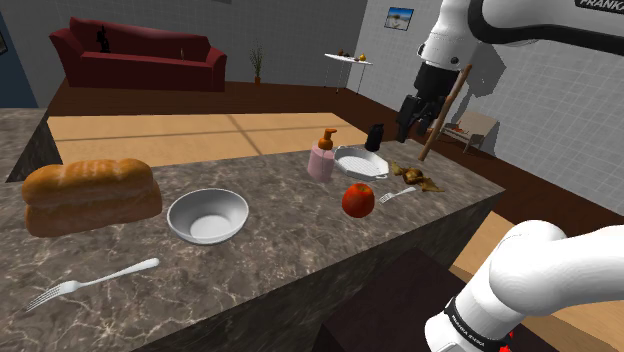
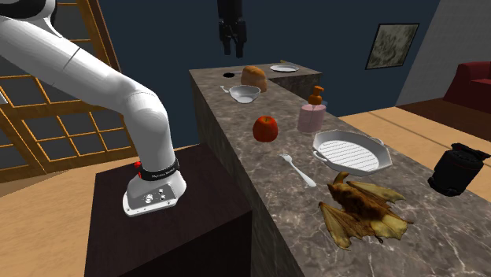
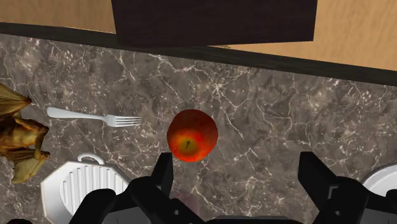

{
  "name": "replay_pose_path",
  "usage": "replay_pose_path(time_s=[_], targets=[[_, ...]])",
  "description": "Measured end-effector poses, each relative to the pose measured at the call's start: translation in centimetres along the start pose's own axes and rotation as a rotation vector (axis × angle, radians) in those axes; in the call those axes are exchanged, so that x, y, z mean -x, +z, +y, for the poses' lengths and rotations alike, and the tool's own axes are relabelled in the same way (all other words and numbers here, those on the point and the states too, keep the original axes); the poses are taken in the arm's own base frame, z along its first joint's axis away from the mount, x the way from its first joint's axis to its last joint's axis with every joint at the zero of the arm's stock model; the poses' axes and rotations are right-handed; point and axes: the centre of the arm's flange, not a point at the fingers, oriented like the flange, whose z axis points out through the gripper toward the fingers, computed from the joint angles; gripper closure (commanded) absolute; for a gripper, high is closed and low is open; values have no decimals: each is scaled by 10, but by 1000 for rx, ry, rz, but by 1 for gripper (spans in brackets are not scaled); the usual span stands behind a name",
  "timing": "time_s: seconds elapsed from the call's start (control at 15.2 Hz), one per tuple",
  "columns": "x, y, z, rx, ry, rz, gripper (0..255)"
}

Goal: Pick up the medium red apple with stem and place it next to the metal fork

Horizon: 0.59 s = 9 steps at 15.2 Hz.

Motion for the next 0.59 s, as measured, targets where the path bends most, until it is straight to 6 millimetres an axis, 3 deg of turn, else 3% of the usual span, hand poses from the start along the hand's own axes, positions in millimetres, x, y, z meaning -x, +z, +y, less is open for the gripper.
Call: replay_pose_path(time_s=[0.2,0.59], targets=[[-7,12,6,-9,-11,-1,0],[-45,78,39,-50,-66,-6,0]])
